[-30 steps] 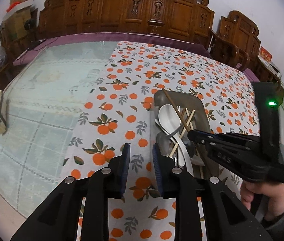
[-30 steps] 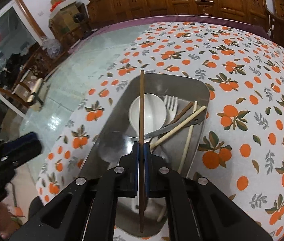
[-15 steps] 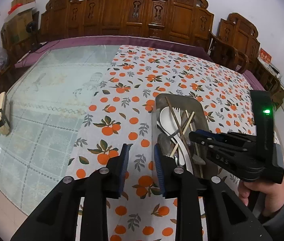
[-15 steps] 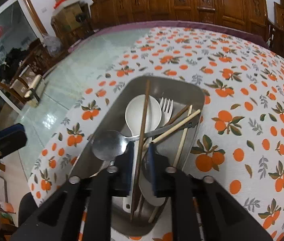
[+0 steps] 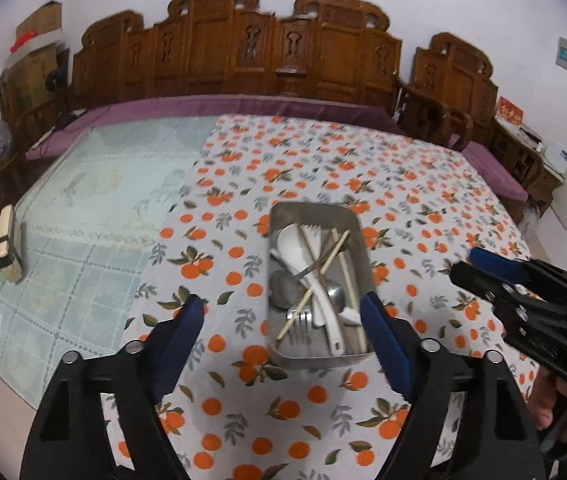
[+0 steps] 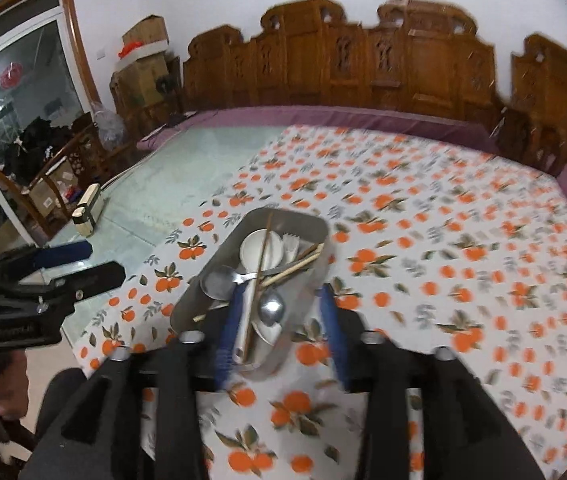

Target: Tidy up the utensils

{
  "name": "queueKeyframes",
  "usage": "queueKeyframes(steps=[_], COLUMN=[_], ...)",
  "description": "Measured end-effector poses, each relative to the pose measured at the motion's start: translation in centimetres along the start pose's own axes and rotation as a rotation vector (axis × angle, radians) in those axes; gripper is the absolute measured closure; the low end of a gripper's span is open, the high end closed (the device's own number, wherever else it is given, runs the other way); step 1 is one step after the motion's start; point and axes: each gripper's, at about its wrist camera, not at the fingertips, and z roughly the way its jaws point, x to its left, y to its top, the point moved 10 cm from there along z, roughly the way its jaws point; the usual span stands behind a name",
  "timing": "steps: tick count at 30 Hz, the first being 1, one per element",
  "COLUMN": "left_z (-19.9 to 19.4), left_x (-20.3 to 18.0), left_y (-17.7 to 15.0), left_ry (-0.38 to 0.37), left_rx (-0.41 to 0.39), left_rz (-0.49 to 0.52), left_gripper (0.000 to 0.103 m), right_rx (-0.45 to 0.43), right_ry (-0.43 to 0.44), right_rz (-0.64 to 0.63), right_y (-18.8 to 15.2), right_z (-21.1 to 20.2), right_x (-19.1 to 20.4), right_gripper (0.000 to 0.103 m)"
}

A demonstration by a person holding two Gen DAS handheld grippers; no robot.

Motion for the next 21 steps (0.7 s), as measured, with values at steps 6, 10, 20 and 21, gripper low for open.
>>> queueKeyframes(steps=[6,10,20,21], left_z=[-2.0,-3.6,-9.0,-9.8], left_x=[-3.0,-4.9,-7.9,-8.2], left_y=[-0.7,-1.3,-1.0,-0.8], left_ry=[-0.006,-0.009,-0.029,-0.035], left_rx=[-0.027,-0.049,-0.121,-0.135], left_rz=[0.046,0.065,0.085,0.092], left_gripper=[0.008,0.008,0.008,0.008], right_rx=[-0.079,-0.121,-0.218,-0.23], right_ry=[-0.088,-0.141,-0.206,-0.212], right_rz=[0.049,0.075,0.101,0.102], right_y=[-1.0,-1.8,-2.1,-1.9], right_z=[-5.9,-9.3,-16.6,-17.5], right_x=[-2.6,-3.9,-4.3,-4.3], right_gripper=[0.011,0.003,0.003,0.003])
